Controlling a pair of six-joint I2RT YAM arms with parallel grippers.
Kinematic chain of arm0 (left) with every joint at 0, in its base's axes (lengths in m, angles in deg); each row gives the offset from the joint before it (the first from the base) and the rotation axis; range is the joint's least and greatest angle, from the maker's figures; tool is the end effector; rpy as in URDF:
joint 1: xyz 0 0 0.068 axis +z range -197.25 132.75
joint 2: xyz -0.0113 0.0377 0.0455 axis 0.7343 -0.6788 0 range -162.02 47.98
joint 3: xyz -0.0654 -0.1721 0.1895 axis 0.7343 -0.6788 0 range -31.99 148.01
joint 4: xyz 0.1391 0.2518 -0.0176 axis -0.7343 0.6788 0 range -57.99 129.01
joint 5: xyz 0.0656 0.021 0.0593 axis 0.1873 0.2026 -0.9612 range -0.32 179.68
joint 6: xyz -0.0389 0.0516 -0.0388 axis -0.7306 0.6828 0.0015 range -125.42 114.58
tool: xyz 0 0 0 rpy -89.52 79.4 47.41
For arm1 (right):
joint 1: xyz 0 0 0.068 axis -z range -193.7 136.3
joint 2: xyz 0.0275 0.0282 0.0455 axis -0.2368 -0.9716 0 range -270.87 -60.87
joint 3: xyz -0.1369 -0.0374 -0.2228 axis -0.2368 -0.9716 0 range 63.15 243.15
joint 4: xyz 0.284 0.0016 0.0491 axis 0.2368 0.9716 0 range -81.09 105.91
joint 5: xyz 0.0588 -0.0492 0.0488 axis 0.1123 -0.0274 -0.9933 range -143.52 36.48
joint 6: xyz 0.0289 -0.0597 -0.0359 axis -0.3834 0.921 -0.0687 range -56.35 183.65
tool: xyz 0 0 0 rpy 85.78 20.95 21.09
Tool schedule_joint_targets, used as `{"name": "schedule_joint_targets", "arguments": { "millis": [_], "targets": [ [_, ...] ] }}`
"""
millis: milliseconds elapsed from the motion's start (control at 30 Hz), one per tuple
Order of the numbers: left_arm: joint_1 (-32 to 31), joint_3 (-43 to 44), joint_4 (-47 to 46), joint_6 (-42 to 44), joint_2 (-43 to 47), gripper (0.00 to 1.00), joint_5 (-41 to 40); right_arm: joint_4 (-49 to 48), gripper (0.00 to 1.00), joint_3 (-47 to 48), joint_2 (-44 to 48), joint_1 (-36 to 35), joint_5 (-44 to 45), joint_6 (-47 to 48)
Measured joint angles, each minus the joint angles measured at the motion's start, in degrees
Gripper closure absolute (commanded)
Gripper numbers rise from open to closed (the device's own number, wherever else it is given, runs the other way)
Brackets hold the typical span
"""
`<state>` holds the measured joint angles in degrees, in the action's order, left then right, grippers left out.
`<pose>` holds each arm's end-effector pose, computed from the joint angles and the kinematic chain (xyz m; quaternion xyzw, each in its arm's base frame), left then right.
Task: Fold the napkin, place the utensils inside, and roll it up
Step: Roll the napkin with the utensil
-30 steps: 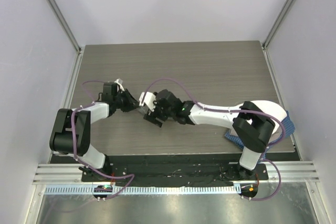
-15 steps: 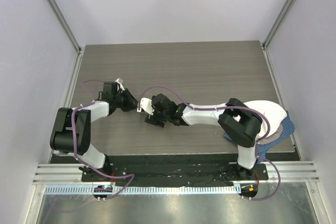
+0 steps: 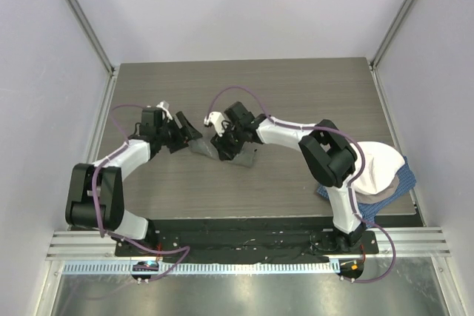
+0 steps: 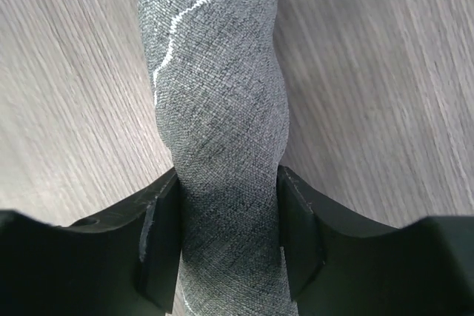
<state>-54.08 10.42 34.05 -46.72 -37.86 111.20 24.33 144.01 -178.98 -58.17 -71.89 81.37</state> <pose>0.3295 -0.0630 0.1287 -0.2018 0.8893 -0.3096 0.2694 0.3253 0.3475 0.1140 -0.5268 0.7745 0.2203 0.2724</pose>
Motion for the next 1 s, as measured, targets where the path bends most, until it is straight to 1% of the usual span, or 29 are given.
{"name": "schedule_joint_targets", "arguments": {
  "millis": [133,300,367,467,633,733,800,1000],
  "targets": [
    [0.2,2.4,2.7,0.2,4.7,0.21,-2.7,4.1,0.48,4.7,-3.2,3.5,-8.4,-3.5],
    [0.6,5.2,7.2,1.1,9.3,0.19,-3.8,7.3,0.5,9.4,-7.1,7.4,-18.3,-9.6],
    [0.6,6.5,9.2,1.6,10.7,0.18,-3.9,7.8,0.49,10.6,-8.6,8.7,-21.5,-12.0],
    [0.6,8.1,12.1,2.8,12.7,0.17,-3.9,8.0,0.5,11.8,-10.3,10.4,-25.6,-15.2],
    [1.2,8.5,15.7,4.3,15.6,0.14,-3.8,8.4,0.5,14.1,-13.8,13.4,-32.9,-21.4],
    [1.4,8.4,15.9,4.5,15.5,0.15,-3.7,8.4,0.5,14.4,-14.8,14.6,-35.4,-24.0],
    [1.4,7.9,14.4,4.2,14.6,0.17,-3.1,8.4,0.5,14.4,-15.2,15.1,-36.3,-25.0],
    [1.3,5.0,8.5,2.5,9.0,0.18,-0.5,8.6,0.4,15.4,-16.6,15.9,-39.3,-27.9]
  ]
}}
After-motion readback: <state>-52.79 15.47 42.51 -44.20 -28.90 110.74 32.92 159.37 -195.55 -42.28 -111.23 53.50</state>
